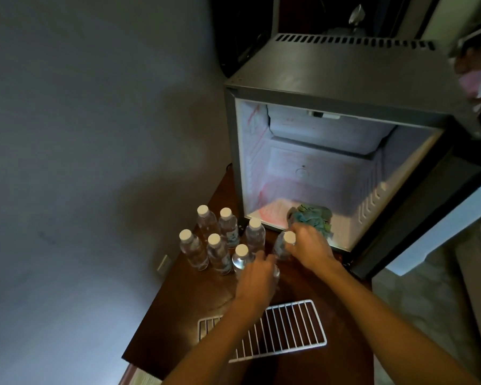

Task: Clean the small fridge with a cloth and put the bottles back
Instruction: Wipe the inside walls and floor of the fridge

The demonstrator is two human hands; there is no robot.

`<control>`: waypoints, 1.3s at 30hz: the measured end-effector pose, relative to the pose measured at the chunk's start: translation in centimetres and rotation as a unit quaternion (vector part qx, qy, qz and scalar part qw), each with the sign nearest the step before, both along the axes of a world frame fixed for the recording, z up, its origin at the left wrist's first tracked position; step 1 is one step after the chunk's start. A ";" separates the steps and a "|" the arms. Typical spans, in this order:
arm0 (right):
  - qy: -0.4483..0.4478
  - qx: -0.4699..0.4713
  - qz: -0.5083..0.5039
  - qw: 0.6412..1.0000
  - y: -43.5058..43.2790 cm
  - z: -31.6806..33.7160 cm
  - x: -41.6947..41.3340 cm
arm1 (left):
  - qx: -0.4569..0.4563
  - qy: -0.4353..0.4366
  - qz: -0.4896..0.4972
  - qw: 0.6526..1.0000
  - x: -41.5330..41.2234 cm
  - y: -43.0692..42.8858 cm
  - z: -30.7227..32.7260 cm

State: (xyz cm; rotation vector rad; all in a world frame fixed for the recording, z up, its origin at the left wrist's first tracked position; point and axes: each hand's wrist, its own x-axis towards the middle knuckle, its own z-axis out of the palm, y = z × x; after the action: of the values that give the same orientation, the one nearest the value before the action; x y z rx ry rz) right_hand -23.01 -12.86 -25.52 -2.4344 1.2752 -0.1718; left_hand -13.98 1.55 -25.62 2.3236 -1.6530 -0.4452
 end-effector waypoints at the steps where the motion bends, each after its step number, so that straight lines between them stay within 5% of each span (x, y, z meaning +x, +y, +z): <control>1: -0.015 -0.001 -0.008 1.000 0.5 0.6 -0.6 | -0.001 0.001 -0.004 1.000 0.3 0.4 0.2; 12: -0.070 0.045 0.040 0.996 9.8 5.0 -0.3 | -0.046 0.103 -0.019 0.993 8.8 7.3 2.8; 26: -0.100 0.073 0.000 0.992 18.5 -0.3 14.0 | 0.001 0.065 0.046 0.997 21.0 12.0 1.6; 39: -0.096 0.104 -0.052 0.989 20.4 -2.1 15.5 | 0.041 0.045 -0.012 0.998 22.5 12.5 0.7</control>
State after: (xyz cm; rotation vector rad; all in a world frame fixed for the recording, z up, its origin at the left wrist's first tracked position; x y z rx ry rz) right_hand -7.46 7.58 -27.61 -2.1229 1.2668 -0.2798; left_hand 8.50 14.08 -24.92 2.3060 -1.6514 -0.6251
